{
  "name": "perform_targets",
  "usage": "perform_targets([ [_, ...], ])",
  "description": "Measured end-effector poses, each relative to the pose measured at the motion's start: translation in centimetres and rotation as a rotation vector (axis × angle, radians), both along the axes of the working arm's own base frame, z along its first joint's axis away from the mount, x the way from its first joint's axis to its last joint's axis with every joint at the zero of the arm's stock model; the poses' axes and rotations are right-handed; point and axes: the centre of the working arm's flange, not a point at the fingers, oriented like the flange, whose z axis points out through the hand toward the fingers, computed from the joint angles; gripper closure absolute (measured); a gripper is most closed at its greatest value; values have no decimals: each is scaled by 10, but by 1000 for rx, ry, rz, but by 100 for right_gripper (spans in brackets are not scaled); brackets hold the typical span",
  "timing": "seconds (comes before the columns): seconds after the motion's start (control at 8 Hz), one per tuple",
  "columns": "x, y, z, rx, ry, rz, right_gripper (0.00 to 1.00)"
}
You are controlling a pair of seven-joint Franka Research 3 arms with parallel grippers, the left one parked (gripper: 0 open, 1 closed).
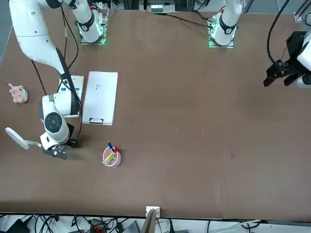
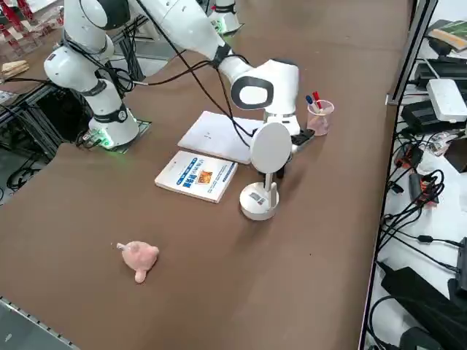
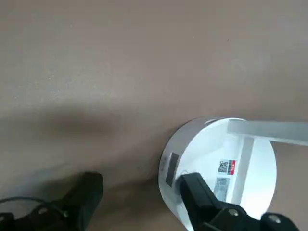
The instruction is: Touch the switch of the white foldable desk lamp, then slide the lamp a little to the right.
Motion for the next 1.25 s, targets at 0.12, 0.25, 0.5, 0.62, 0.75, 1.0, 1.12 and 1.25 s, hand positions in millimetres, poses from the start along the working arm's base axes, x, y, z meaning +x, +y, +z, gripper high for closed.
perform_targets([
  [0.12,-1,-1,0,4,-5,2,0],
  [0.25,-2,-2,0,6,-9,1,0],
  [0.5,-1,-2,2,9,-13,0,0],
  [0.62,0,-1,7,16,-20,-5,0],
  [0.75,2,-1,17,15,-25,-15,0],
  [1.0,8,3,51,-11,-2,-40,0],
  [1.12,10,9,69,-10,6,-56,0],
  [1.25,9,15,83,3,9,-73,0],
])
